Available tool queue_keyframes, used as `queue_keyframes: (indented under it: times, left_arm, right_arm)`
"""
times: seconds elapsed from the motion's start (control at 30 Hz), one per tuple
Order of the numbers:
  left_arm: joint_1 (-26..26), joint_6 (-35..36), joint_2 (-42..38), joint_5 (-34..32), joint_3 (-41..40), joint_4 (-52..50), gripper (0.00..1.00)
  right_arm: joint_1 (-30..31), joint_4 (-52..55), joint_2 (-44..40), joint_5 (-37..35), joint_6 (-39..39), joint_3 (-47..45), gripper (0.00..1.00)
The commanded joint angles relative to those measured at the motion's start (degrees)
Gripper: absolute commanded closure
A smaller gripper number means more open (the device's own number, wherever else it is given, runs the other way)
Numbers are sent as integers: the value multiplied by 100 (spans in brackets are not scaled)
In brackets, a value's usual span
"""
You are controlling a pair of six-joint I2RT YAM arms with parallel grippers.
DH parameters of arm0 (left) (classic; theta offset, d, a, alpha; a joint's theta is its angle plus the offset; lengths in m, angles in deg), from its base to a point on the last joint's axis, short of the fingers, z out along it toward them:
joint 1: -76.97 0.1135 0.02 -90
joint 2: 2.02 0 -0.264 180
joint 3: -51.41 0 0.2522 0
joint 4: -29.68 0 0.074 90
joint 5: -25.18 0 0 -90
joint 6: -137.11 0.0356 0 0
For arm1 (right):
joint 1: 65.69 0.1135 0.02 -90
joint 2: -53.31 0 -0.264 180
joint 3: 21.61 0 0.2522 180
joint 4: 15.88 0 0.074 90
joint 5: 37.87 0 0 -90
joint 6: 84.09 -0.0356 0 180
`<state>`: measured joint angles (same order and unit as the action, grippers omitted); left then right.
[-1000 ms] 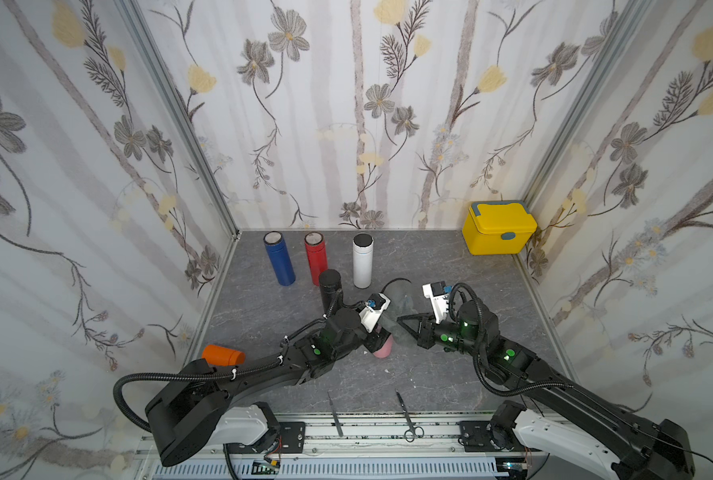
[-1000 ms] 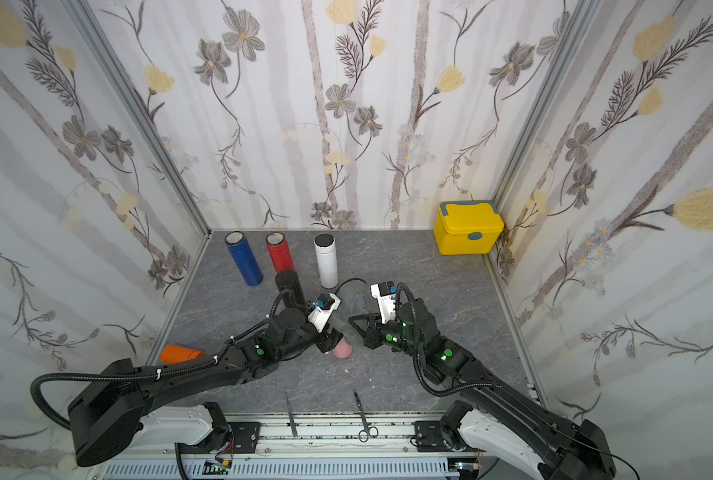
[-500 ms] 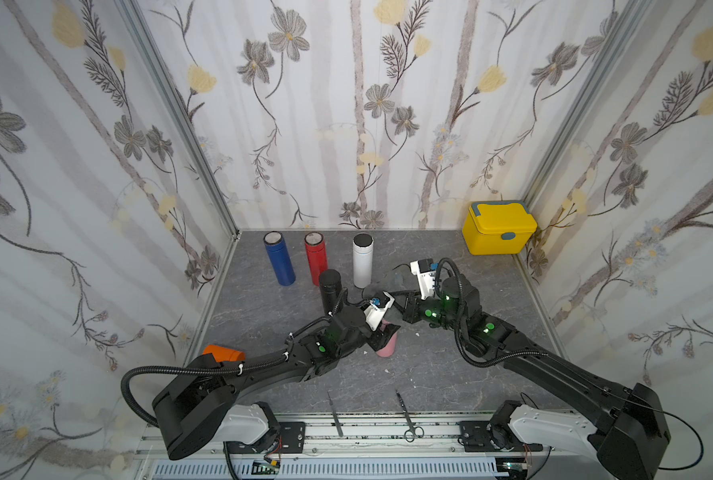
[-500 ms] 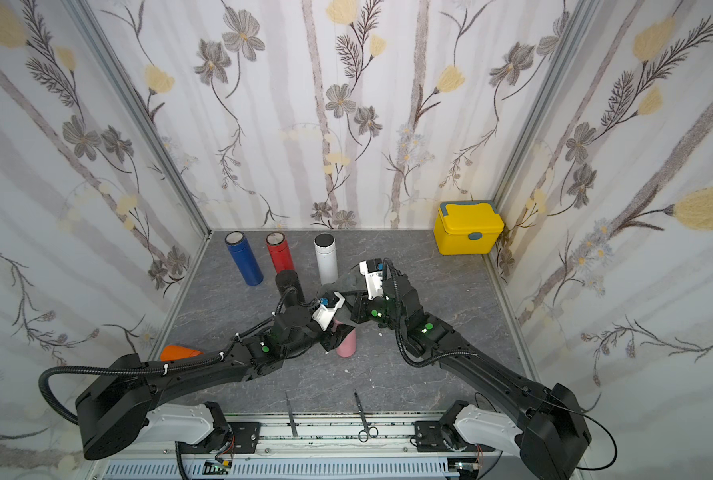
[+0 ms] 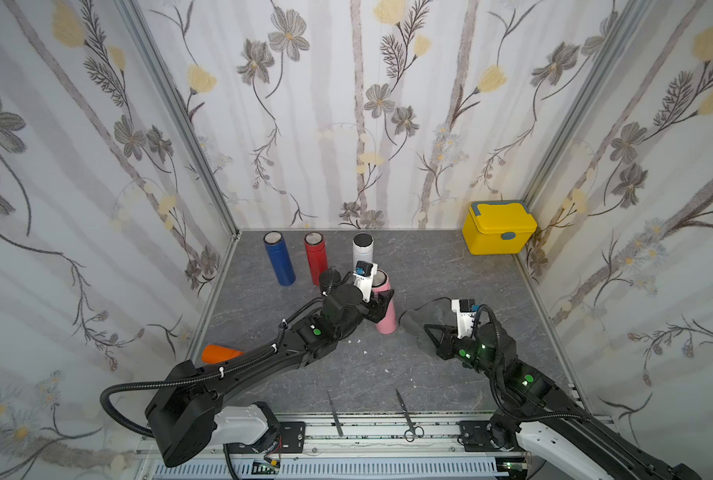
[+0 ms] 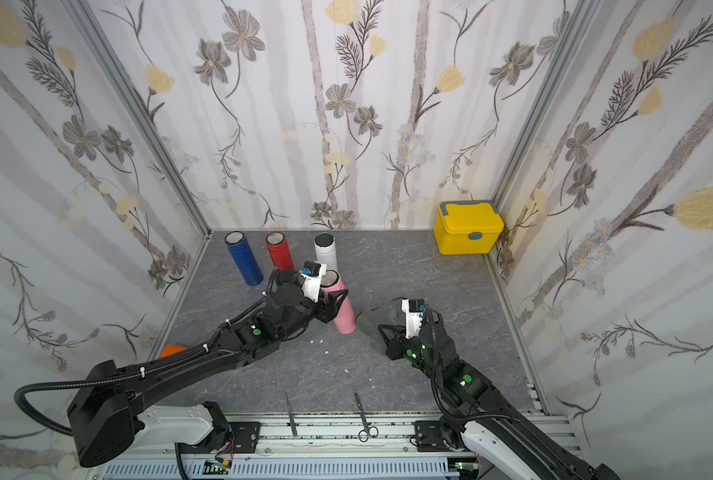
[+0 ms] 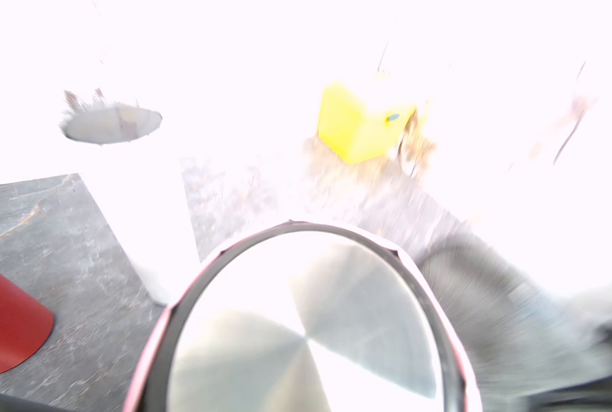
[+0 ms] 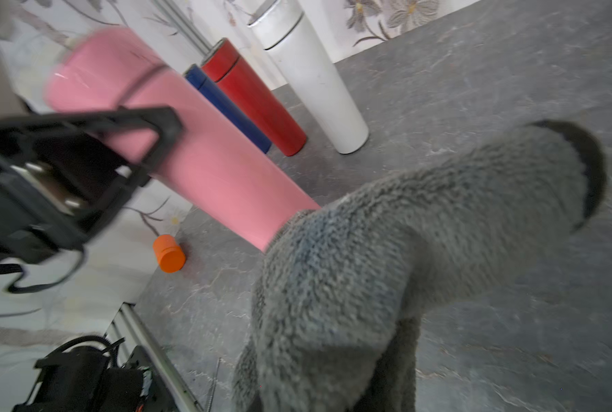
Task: Wipe the surface of the thermos
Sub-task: Wipe the dirt from the surface of the thermos.
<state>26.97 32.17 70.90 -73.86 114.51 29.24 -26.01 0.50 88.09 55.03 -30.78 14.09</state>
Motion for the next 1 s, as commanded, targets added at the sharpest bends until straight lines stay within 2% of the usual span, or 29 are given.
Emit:
queue_keyframes:
  times: [0.0, 0.17, 0.37, 0.53, 0.63, 0.73, 0.97]
  left_arm:
    - [80, -1020, -358, -258, 282, -155, 100]
    - [268, -1862, -644, 454, 361, 67, 100]
    - [310, -2516, -774, 1115, 115, 898, 100]
    - [316, -2774, -827, 1269, -62, 1446, 100]
    - [316, -2845, -878, 1167, -217, 1720, 100]
    - [315, -2836, -1017, 907, -469, 2025, 100]
    - [321, -2652, -1364, 248, -757, 2265, 100]
  right_arm:
    - [-16, -303, -241, -619, -142, -391, 100]
    - [-18, -1855, -429, -600, -18, -1126, 100]
    - [-17, -3585, -359, -198, 341, -1303, 100]
    - [-6, -4507, 54, 374, 449, -1284, 100]
    - [82, -4876, 221, 729, 336, -1296, 100]
    - [244, -4796, 152, 710, 246, -1318, 100]
    - [369, -4244, -745, 781, -139, -1682, 100]
